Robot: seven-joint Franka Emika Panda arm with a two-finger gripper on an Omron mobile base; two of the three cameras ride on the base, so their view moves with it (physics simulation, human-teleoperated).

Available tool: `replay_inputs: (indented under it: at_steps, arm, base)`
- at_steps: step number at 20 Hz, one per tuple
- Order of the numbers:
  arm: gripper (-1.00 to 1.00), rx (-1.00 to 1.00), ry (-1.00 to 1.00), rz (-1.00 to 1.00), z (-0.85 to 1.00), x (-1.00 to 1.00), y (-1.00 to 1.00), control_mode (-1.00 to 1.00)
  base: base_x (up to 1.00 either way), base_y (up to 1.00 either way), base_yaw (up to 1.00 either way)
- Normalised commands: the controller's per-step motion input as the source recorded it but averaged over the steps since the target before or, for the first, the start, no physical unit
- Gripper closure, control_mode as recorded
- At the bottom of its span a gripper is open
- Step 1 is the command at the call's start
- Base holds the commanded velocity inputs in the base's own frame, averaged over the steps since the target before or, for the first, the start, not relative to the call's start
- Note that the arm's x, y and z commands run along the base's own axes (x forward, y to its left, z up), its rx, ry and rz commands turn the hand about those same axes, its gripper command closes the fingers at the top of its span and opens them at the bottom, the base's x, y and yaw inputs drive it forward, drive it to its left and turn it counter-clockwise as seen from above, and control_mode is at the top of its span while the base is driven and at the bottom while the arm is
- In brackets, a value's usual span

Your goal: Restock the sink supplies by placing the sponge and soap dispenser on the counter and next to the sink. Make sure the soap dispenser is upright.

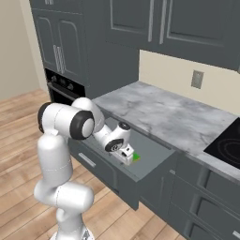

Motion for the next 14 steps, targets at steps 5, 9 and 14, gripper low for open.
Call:
replay_inputs:
  at_steps: [5, 9, 14]
  arm:
    - [-1.0, 0.08, 0.01, 0.04, -0.04, -0.24, 0.0, -1.0]
    - [-1.0, 0.08, 0.04, 0.05, -0.04, -0.27, 0.01, -1.0]
    - [-1.0, 0.07, 0.06, 0.04, 0.0, -0.34, 0.03, -1.0]
  base:
    - [0.0, 0.0, 0.0]
    - [0.0, 0.0, 0.0]
    - [0.0, 0.0, 0.0]
